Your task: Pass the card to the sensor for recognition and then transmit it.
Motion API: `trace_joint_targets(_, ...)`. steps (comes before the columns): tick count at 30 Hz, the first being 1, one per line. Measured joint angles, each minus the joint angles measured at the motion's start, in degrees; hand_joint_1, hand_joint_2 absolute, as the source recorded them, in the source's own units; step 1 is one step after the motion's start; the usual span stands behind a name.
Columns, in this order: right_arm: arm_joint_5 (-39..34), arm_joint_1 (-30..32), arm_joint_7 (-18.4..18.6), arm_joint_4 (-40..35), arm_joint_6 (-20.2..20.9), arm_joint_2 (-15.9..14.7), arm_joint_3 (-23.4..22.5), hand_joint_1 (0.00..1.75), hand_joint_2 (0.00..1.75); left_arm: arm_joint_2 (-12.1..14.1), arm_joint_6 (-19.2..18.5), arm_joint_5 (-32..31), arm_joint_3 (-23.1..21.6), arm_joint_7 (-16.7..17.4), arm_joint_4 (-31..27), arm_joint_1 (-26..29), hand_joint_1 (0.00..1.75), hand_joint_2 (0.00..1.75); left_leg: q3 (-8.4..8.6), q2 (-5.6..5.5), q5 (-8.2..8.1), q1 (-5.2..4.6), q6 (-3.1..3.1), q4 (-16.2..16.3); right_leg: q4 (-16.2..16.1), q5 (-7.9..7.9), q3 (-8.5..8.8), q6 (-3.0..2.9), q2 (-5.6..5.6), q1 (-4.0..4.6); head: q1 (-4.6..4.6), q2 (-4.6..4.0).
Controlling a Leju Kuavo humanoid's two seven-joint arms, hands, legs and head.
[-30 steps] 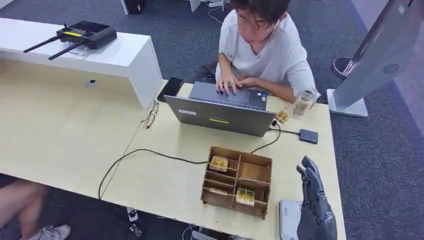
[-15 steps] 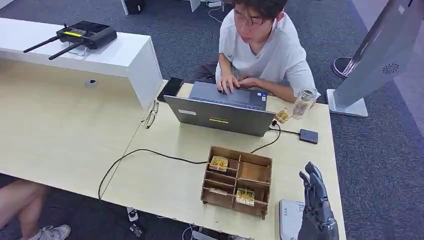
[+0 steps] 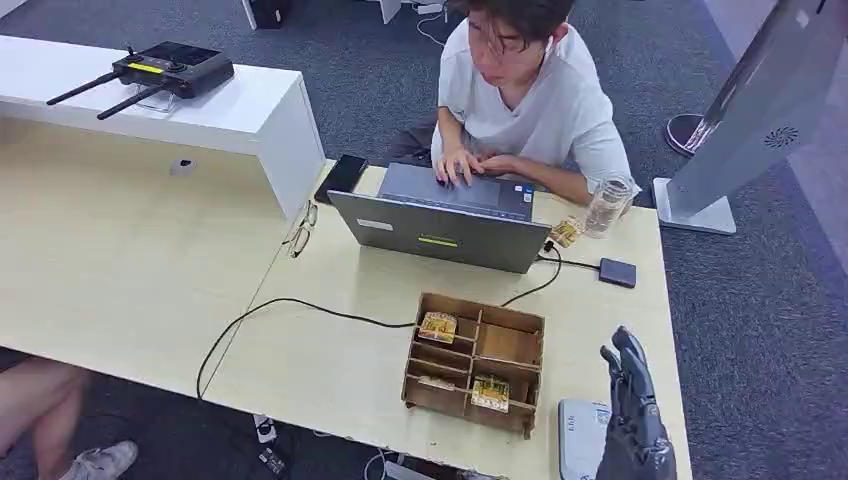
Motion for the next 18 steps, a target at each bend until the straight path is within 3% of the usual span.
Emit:
trace_joint_targets(2, 1.6, 0.0, 1.1, 0.0, -1.1, 0.0, 0.2, 0.00, 0.00, 0.0, 0.0, 0.0, 0.2, 0.0, 0.0, 0.0, 0.00, 0.00, 0.00, 0.00, 0.00, 0.00, 0.00, 0.0, 0.0, 0.00, 0.00, 0.00, 0.00, 0.00, 0.02, 0.00)
trace_joint_targets(7, 15.9, -0.2, 9.9, 0.1, -7.4, -0.5, 0.4, 0.00, 0.00, 0.0, 0.7, -0.2, 0.5, 0.3, 0.0, 0.0, 0.00, 0.00, -0.01, 0.00, 0.00, 0.00, 0.00, 0.0, 0.0, 0.00, 0.00, 0.00, 0.00, 0.00, 0.00, 0.00)
trace_joint_targets(10, 22.6, -0.8, 14.1, 0.2, -8.9, -1.4, 0.7, 0.00, 0.00, 0.1, 1.1, -0.8, 0.5, 0.3, 0.0, -0.1, 0.00, 0.00, -0.01, 0.00, 0.00, 0.00, 0.00, 0.0, 0.0, 0.00, 0.00, 0.00, 0.00, 0.00, 0.00, 0.00)
trace_joint_targets(13, 25.7, -2.0, 17.5, 1.1, -8.3, -2.0, 0.7, 0.00, 0.00, 0.4, 1.7, -1.8, 0.5, 0.4, 0.0, -0.2, 0.00, 0.00, 0.00, 0.01, 0.00, 0.00, 0.00, 0.0, 0.0, 0.01, 0.00, 0.01, 0.01, 0.00, 0.00, 0.00)
trace_joint_targets(18, 24.9, -5.6, 18.0, 3.6, -3.6, -2.0, 0.0, 0.00, 0.00, 0.9, 1.9, -2.9, 0.3, 0.3, 0.3, -0.5, 0.00, 0.00, 0.01, 0.01, 0.03, 0.01, -0.02, 0.0, 0.0, 0.04, 0.01, 0.00, 0.02, 0.00, 0.00, 0.00)
